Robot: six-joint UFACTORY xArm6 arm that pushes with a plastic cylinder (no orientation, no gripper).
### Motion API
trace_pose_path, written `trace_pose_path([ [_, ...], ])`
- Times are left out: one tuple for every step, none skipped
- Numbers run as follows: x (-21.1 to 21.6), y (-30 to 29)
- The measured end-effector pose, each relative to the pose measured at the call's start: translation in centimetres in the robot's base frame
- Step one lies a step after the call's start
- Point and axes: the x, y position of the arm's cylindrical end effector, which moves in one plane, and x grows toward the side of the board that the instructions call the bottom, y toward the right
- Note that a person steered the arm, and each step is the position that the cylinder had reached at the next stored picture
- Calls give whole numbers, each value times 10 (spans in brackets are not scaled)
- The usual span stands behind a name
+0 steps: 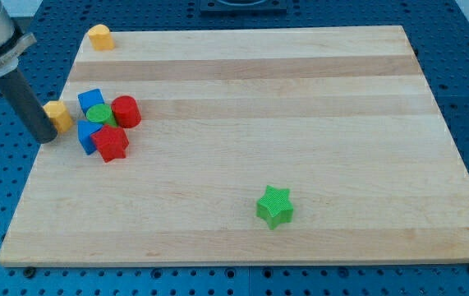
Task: Place the yellow hexagon vertically above the blue cube
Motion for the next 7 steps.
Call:
trace_pose_path([
  [-22, 0],
  [-39, 0],
  [-46, 16],
  [-59, 39],
  [-87, 38],
  [-96, 27],
  [-96, -6],
])
